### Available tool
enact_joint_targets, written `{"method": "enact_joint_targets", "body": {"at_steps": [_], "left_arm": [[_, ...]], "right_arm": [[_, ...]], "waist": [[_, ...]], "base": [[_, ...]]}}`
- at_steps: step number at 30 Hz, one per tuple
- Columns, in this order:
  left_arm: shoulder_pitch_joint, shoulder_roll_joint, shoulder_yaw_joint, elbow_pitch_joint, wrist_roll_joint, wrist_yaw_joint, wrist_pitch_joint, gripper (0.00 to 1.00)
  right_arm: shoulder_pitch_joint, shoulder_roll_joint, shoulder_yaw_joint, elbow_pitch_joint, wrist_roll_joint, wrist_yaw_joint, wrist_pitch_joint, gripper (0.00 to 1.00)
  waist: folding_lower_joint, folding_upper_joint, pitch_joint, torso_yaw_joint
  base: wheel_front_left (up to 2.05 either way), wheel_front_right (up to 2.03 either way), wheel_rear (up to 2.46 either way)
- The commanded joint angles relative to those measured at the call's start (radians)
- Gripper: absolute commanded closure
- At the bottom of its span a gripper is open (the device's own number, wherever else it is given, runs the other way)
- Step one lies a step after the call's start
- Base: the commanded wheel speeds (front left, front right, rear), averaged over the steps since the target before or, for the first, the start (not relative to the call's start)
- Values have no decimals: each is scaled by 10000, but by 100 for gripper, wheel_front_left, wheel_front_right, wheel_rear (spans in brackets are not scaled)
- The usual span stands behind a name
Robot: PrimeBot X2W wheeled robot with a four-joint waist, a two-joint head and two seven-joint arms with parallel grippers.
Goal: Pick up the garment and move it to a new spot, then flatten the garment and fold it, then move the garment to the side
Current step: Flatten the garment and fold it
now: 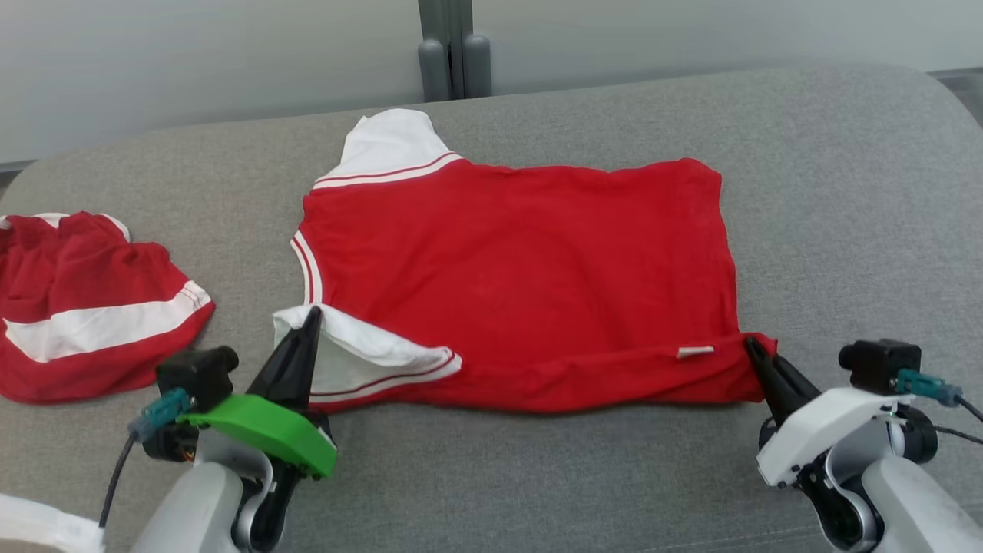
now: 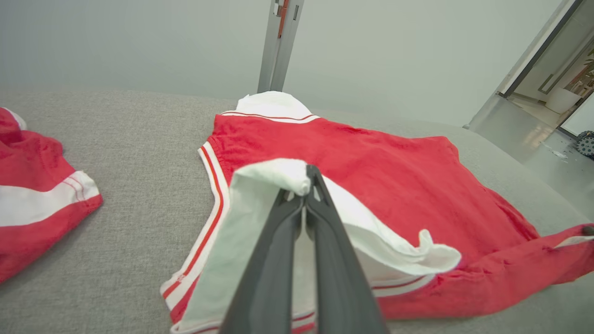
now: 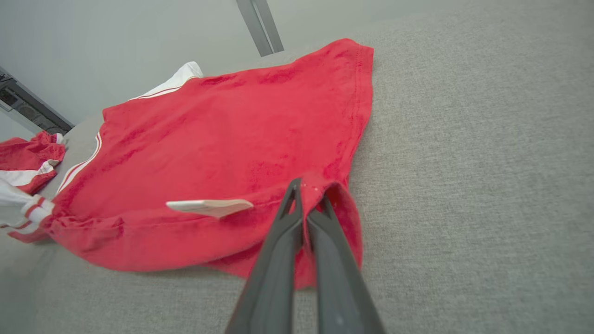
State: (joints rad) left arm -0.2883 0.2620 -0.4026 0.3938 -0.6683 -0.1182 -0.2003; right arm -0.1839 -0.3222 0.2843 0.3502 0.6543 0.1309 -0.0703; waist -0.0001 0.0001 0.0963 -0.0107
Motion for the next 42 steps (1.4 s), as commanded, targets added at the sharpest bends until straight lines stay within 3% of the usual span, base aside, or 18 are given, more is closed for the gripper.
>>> {"method": "enact_joint_targets", "body": {"at_steps": [1,11,12,13,14,15,27,34,42], "left_arm": [[-447,44,-35,367,43,-65,-87,100],[-2562,-12,-1289,2516,-83,-135,-498,100],[-2664,-13,-1414,2672,-99,-136,-532,100],[-2772,-51,-1539,2825,-155,-137,-584,78],[-2839,-91,-1594,2924,-211,-137,-592,14],[-2879,-141,-1613,3055,-285,-138,-625,0],[-376,-159,67,1999,251,-141,-647,0],[416,-172,111,2263,313,-141,-648,0],[-189,-181,-89,3146,277,-142,-649,0]], "right_arm": [[-341,42,32,185,-126,-5,16,100],[-1779,441,280,1670,-229,-5,-450,100],[-1825,469,327,1774,-213,-5,-512,95],[-1871,469,378,1862,-221,-5,-631,26],[-1883,474,400,1934,-188,-5,-723,0],[-1844,473,430,1999,-128,-5,-852,0],[-208,-159,599,1159,-710,-5,-1704,0],[152,72,360,1295,-1223,-5,-1610,0],[-335,312,142,2163,-1804,-5,-1546,0]], "waist": [[1,-1,367,-186],[1,-1,776,-253],[1,-1,765,-244],[1,-1,726,-232],[1,-1,685,-227],[1,-1,616,-211],[1,-1,-175,-132],[1,-1,-72,-1],[1,-1,202,8]], "base": [[0,0,0],[0,0,0],[0,0,0],[0,0,0],[0,0,0],[0,0,0],[0,0,0],[0,0,0],[0,0,0]]}}
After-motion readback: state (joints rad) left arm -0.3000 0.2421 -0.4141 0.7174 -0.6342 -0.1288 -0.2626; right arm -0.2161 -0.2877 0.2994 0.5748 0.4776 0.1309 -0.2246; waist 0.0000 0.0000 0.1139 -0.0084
